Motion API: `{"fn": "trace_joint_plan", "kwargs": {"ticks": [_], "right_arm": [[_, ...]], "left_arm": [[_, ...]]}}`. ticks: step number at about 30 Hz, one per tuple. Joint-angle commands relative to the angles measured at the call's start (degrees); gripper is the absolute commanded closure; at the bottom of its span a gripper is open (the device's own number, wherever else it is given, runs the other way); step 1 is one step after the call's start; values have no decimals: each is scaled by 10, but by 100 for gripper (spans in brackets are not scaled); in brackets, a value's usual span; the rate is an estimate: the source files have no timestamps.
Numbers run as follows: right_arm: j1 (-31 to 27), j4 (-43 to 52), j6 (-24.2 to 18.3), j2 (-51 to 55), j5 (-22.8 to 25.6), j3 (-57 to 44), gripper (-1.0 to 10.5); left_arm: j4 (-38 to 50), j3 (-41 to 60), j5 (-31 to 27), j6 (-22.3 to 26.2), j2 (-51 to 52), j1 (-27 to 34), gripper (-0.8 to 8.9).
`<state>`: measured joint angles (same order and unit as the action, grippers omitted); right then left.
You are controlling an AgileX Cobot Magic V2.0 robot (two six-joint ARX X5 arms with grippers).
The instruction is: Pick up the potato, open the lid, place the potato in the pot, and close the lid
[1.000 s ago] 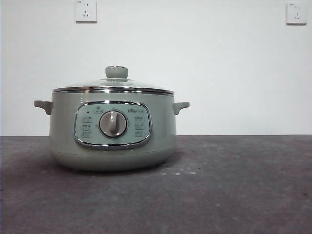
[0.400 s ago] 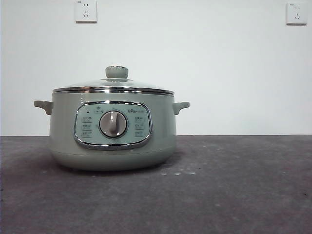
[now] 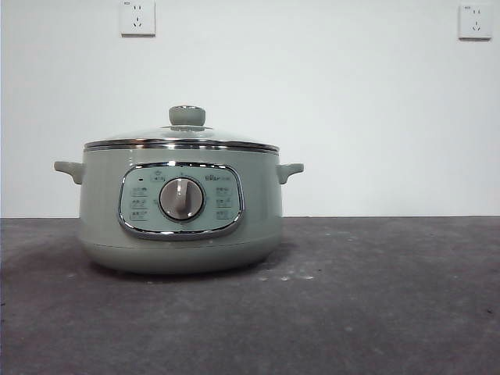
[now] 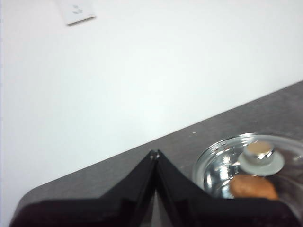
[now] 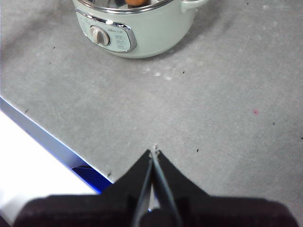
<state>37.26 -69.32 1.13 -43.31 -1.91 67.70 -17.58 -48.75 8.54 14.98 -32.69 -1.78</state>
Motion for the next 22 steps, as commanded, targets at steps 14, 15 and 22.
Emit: {"fn": "trace_joint_plan", "kwargs": {"ticks": [14, 15, 22], "right_arm": [[1, 3, 6, 0, 0, -5, 946], [1, 3, 6, 0, 0, -5, 946], [1, 3, 6, 0, 0, -5, 946]], "left_arm": [[168, 427, 4, -62, 236, 12, 817], [168, 436, 4, -66, 244, 12, 817], [111, 483, 3, -100, 325, 12, 817]]}}
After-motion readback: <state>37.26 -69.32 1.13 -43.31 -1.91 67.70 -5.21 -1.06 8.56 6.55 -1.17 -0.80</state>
